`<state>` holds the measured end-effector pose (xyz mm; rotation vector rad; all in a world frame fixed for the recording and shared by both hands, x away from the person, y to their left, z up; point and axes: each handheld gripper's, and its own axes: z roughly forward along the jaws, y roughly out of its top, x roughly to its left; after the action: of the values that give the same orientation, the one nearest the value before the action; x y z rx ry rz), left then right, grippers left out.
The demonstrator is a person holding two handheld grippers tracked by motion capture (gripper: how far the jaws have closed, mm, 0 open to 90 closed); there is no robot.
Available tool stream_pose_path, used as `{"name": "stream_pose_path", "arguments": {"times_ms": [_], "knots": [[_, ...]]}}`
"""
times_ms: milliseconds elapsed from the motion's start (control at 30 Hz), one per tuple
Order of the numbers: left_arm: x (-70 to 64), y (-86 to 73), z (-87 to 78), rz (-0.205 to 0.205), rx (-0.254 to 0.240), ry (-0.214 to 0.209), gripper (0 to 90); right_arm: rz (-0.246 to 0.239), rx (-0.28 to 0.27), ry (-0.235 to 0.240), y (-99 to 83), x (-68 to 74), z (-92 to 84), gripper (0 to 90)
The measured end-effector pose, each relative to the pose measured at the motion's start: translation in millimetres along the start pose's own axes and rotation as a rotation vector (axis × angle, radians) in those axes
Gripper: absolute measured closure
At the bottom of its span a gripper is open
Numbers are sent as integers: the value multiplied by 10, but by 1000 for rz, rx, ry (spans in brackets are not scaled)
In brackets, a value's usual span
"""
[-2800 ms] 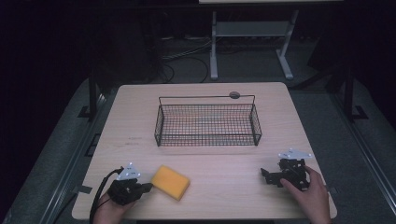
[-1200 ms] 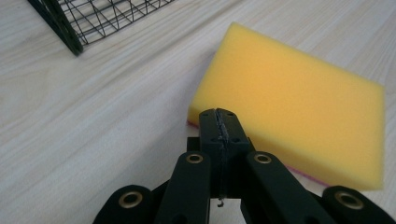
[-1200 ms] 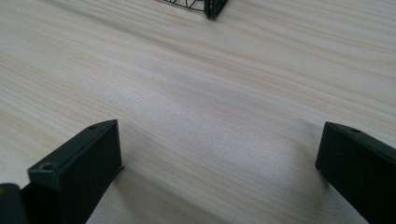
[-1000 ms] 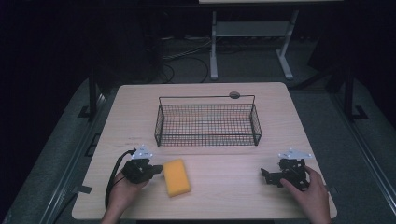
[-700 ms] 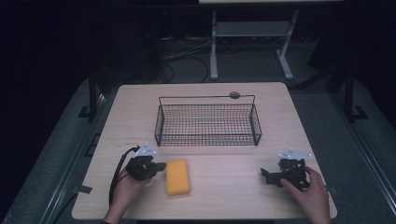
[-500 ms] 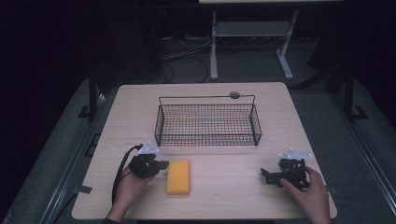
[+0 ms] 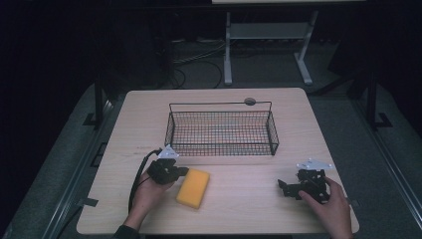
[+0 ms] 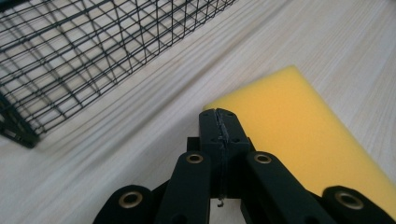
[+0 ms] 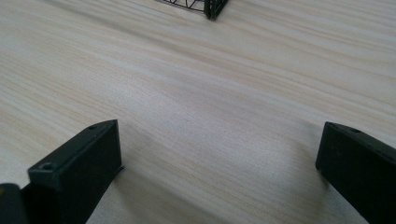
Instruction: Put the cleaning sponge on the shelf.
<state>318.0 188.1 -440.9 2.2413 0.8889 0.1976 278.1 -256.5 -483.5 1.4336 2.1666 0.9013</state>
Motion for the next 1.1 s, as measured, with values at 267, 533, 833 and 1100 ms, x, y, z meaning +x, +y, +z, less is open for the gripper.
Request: {"name": "stream_pose_path", "arguments": {"times_ms": [267, 533, 833, 1100], "knots": [[-30, 108, 104, 13, 0, -14, 896, 0, 0, 0, 0, 0, 0, 0], [-70, 213, 195, 28, -2, -27, 896, 0, 0, 0, 0, 0, 0, 0], [-120, 306, 282, 39, -8, -44, 896, 0, 0, 0, 0, 0, 0, 0], [-115, 309, 253, 42, 4, -48, 895, 0, 0, 0, 0, 0, 0, 0]]}}
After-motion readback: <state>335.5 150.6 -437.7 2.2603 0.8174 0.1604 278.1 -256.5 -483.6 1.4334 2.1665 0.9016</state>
